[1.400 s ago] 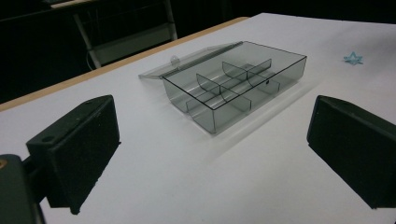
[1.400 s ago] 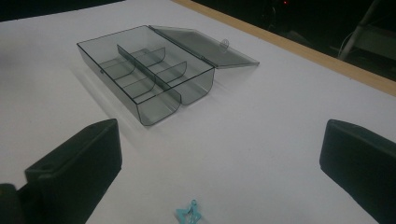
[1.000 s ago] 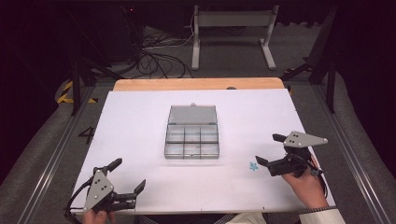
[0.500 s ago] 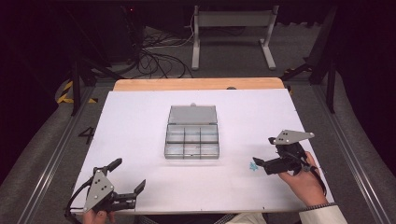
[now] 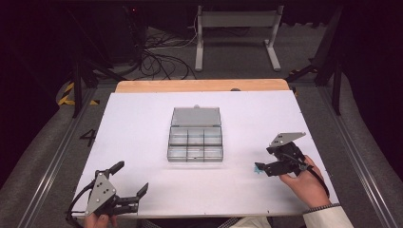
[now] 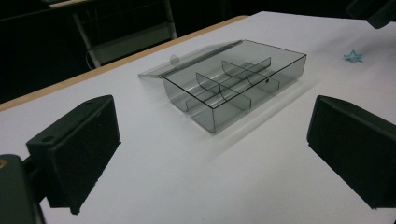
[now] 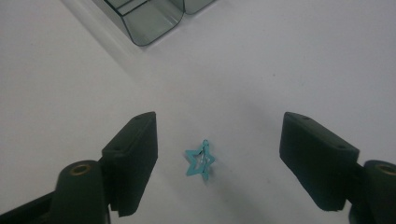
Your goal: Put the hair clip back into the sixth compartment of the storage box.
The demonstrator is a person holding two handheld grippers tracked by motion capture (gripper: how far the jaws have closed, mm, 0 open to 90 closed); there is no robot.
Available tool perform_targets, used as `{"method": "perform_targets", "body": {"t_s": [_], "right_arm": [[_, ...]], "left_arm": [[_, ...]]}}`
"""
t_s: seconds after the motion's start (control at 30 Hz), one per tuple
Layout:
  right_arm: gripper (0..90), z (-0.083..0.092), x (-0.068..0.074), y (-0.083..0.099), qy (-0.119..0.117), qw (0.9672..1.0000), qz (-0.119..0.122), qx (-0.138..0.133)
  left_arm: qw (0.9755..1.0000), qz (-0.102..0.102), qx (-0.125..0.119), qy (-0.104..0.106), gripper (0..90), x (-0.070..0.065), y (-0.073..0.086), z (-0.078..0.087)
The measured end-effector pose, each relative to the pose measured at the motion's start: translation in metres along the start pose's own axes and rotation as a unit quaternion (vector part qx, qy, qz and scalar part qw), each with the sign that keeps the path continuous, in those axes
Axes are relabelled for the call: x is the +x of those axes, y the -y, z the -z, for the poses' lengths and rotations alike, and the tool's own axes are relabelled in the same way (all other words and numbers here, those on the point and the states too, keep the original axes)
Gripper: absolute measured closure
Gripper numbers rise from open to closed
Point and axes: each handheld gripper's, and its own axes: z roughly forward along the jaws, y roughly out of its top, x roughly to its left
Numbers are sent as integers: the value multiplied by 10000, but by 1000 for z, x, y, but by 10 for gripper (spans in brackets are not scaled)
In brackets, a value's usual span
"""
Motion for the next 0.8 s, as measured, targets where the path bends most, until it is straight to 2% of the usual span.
{"method": "perform_targets", "body": {"t_s": [0.43, 0.63, 0.8], "right_arm": [[400, -14, -3, -2, -80, 9989, 19, 457], [468, -21, -4, -2, -148, 9972, 6, 734], [498, -25, -4, -3, -159, 9962, 4, 851]], "left_arm": [[10000, -1, 9, 7, 30, 0, 0, 0], [10000, 1, 14, 7, 30, 0, 0, 0], [10000, -2, 14, 13, 30, 0, 0, 0]]}}
